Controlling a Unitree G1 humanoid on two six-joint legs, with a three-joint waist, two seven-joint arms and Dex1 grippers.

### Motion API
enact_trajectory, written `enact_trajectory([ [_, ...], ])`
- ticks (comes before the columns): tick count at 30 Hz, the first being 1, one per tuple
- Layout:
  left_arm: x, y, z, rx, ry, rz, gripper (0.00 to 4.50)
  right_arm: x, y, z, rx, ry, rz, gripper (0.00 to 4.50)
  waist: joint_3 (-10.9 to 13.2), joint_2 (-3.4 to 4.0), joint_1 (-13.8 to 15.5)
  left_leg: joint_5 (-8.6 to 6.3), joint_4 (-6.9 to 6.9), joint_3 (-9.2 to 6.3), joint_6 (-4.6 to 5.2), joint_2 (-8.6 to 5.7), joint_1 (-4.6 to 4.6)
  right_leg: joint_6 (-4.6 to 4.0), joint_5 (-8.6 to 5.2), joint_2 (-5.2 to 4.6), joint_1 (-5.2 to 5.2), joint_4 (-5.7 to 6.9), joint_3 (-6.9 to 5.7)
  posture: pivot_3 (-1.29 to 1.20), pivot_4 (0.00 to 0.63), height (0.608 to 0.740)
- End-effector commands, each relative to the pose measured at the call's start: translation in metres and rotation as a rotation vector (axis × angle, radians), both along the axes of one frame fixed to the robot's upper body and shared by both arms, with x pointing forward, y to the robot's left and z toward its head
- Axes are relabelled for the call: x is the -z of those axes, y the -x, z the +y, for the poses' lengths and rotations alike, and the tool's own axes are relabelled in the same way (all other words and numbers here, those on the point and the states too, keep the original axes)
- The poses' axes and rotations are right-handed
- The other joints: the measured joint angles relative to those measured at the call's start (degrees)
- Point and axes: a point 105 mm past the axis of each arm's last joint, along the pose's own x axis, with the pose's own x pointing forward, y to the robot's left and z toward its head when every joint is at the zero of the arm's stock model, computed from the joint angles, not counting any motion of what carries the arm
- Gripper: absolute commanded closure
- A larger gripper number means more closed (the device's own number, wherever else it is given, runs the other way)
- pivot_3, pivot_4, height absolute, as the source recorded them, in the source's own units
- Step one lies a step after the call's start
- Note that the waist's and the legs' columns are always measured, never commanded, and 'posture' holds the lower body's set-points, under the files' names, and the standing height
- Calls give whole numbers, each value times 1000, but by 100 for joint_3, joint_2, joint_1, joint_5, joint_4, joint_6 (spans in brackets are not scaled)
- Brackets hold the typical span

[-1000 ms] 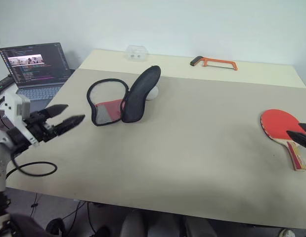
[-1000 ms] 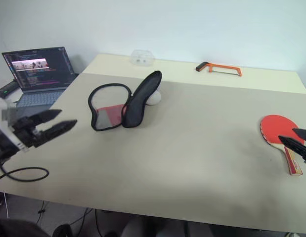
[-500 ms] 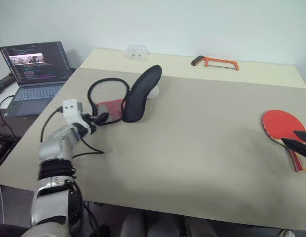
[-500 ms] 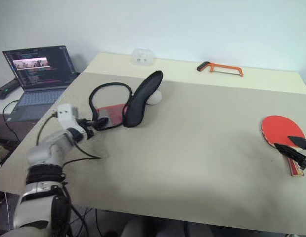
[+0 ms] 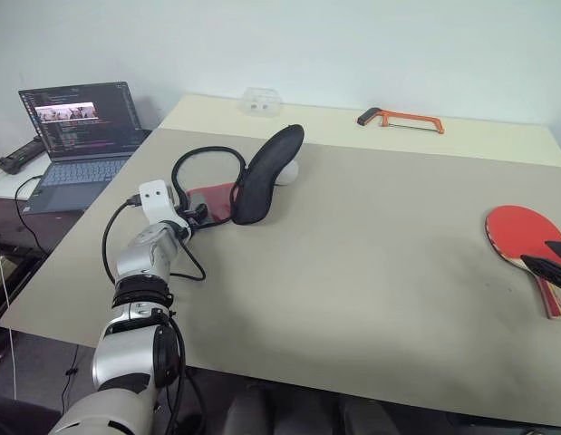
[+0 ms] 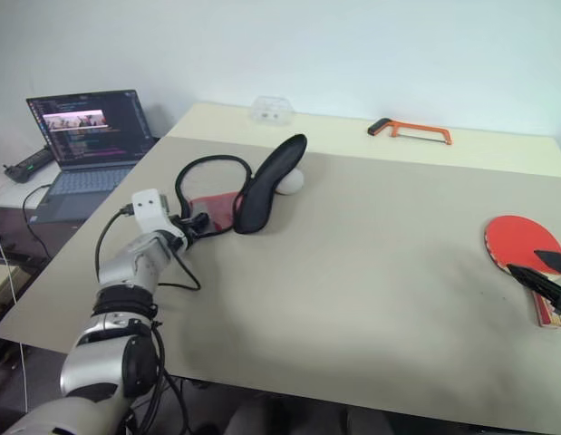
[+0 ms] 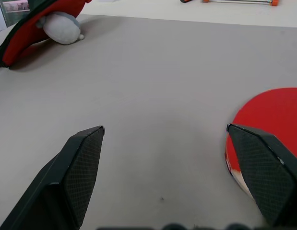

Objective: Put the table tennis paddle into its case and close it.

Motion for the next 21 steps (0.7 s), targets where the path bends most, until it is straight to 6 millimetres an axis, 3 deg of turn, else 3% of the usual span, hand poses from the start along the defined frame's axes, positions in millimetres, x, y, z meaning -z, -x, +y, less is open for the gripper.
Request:
enact_trajectory([
  [1,-5,-7,-18,37,23,-17,2003,-14,1,2,0,24,-67,0,1,-2,27,1,1,-4,-1,-4,-5,3,0,-4,-1,-3,-2,0,150,740],
  [8,-34,-12,-29,57,24,-99,4476,-14,4,22,-74,-6,-59,0,4,-7,79,5,3,-38,-8,-22,-46,14,-3,-17,-14,-33,-12,0,150,740],
  [14,-61,-10,-61,193,0,-224,4476,-25,-1,68,-206,-20,-100,0,14,-23,84,7,1,-47,-12,-22,-53,15,-2,-16,-15,-41,-15,0,150,740],
  [21,-71,-1,-87,299,-14,-296,4476,-38,-2,110,-330,-30,-135,0,15,-25,84,7,0,-49,-12,-22,-53,15,-2,-16,-15,-42,-14,0,150,740],
])
